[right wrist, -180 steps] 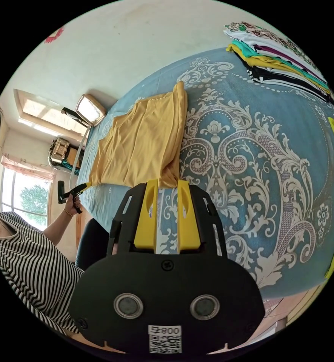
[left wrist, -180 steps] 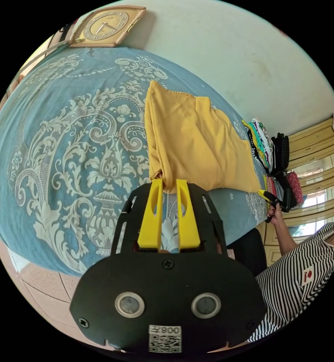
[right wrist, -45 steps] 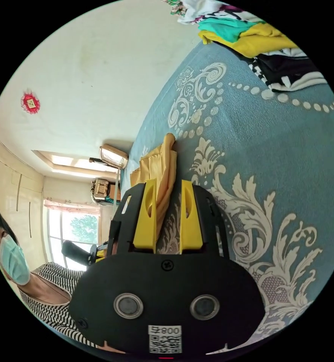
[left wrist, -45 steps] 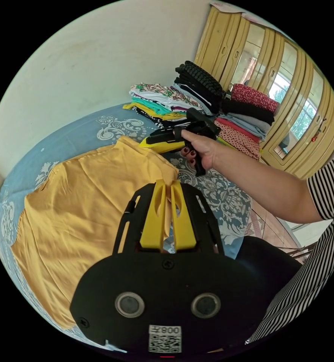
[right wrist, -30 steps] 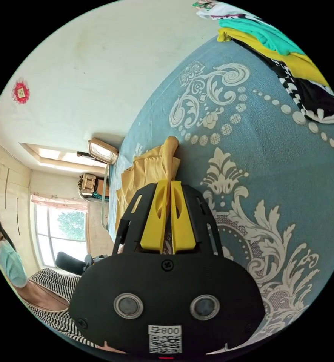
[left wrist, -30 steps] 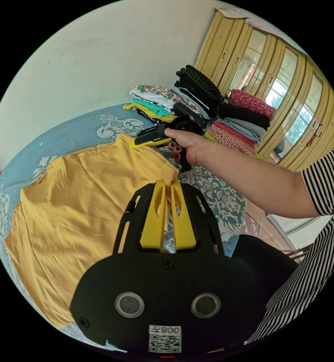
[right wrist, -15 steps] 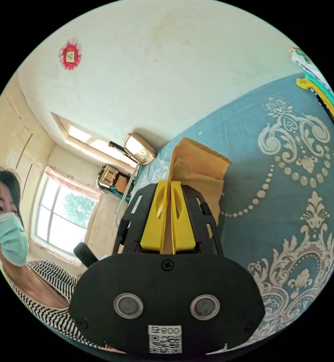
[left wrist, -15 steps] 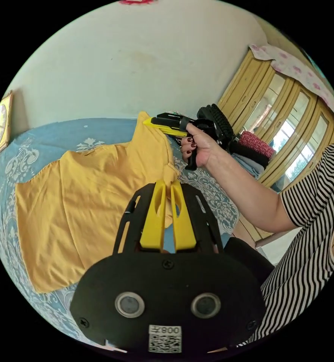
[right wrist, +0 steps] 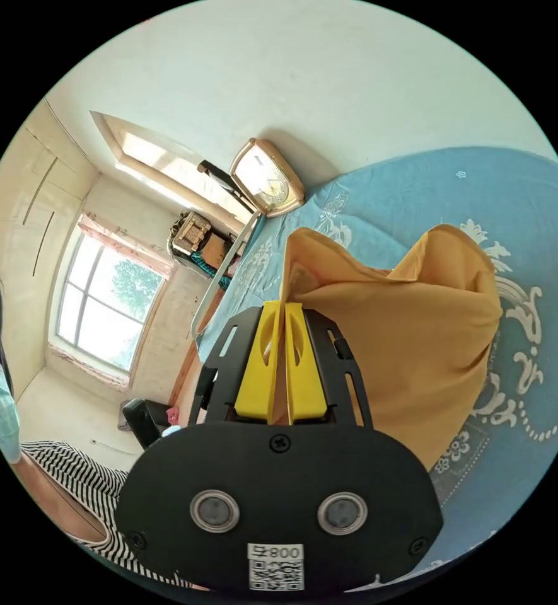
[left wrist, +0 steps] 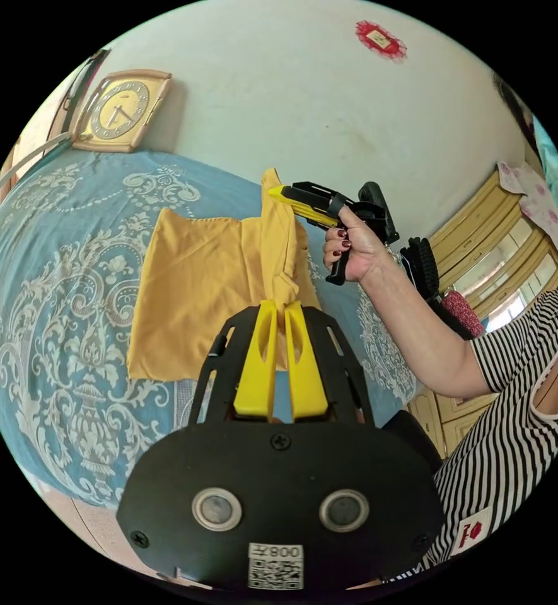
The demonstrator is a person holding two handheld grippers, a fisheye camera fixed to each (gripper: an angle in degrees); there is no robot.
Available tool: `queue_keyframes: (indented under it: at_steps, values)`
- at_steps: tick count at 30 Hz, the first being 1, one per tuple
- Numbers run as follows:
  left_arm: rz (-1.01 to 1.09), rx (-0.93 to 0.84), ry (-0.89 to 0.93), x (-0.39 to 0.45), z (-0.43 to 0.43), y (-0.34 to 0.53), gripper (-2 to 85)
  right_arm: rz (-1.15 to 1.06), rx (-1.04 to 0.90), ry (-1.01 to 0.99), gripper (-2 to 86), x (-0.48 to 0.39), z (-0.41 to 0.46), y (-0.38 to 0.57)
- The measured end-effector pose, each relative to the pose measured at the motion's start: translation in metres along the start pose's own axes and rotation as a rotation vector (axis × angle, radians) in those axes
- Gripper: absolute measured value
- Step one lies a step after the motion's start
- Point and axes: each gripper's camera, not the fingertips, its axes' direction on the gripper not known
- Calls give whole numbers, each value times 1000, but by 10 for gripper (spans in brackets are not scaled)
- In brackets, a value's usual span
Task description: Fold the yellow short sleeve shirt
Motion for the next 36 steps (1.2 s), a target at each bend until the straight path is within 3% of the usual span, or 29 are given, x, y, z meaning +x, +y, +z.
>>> queue_keyframes:
  at_steps: [11, 20, 30, 36]
  values:
    - [-268, 46, 32, -130, -17, 68, 18, -21, -168, 52, 7, -70, 118, -69]
    - [-345, 51, 43, -187, -14, 105, 17, -37, -268, 109, 8, -108, 171, -106]
    - [-403, 87, 60, -214, -17, 139, 17, -26, -319, 126, 19, -133, 184, -132]
    - [-353, 140, -133, -192, -40, 153, 6, -91, -233, 43, 27, -165, 138, -135]
